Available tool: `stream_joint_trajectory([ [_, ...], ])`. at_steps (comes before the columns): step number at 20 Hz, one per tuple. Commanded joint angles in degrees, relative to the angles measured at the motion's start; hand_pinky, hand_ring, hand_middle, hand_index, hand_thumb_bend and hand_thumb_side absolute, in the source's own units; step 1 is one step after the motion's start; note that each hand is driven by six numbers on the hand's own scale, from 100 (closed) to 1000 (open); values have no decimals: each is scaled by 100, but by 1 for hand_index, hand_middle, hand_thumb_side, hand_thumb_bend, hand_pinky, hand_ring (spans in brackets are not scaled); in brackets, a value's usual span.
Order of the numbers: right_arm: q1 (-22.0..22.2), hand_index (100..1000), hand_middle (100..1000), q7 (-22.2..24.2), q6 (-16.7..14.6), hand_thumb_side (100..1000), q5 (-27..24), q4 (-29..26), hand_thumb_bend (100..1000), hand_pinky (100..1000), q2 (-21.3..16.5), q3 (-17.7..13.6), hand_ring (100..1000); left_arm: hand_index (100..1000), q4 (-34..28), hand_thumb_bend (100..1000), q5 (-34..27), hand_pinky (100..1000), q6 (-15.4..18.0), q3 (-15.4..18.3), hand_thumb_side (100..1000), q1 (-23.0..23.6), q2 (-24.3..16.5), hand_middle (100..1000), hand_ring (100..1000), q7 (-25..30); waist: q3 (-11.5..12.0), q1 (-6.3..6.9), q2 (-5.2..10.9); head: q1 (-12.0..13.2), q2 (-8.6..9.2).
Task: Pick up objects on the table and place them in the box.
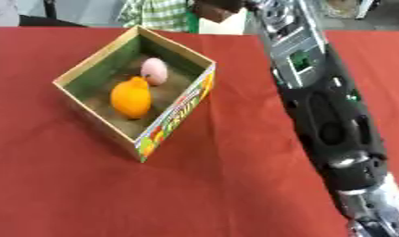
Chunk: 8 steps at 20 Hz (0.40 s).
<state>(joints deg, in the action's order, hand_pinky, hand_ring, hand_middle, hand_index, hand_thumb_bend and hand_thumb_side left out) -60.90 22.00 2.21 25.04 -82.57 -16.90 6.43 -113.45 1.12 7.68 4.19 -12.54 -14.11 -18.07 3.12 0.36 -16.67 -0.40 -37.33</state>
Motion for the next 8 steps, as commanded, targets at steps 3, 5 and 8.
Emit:
stream_joint_trajectory([
  [3,306,921,735,-453,-62,924,-477,-821,100,902,-561,-389,871,728,-114,100,48,568,7,101,642,-1,-54,649,588,-116,-37,57,163,113,-66],
  [5,536,919,736,-627,-38,933,-651,-1103,100,885,-702,-465,858,728,-114,100,57,567,11,125,641,8,-57,650,588,-173,-62,67,173,153,-99],
  [8,916,915,736,-875,-35,967,-899,-1506,100,848,-832,-557,831,730,-114,100,69,567,15,146,641,19,-60,652,588,-247,-102,69,180,200,-146],
])
